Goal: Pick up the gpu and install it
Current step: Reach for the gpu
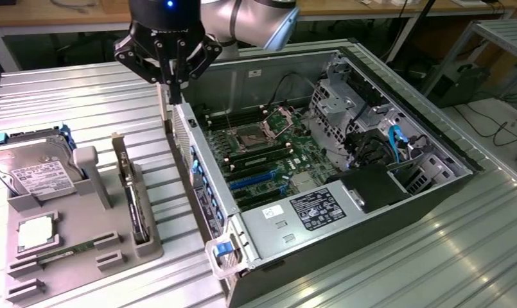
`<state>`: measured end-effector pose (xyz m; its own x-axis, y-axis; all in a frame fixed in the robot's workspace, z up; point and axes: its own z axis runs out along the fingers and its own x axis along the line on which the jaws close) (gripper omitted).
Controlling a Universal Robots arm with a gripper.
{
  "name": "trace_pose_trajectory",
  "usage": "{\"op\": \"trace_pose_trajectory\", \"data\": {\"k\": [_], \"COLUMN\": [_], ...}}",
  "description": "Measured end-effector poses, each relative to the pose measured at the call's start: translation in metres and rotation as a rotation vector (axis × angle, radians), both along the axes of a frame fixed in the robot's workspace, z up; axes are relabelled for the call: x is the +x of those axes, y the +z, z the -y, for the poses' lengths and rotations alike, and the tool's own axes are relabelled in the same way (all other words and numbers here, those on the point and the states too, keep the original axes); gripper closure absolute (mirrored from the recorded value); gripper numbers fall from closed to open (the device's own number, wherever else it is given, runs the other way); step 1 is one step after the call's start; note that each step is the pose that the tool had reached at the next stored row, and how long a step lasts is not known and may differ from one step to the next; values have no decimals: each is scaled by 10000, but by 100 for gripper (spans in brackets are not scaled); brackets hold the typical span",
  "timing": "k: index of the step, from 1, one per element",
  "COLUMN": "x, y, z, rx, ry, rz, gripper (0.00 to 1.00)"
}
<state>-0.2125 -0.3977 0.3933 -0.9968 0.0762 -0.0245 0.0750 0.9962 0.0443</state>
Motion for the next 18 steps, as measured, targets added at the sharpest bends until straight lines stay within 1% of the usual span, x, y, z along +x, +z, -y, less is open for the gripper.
{"op": "trace_pose_trajectory", "data": {"k": [18], "x": [-355], "y": [0], "z": [0], "rx": [0], "ry": [0], "rz": [0], "gripper": [89]}}
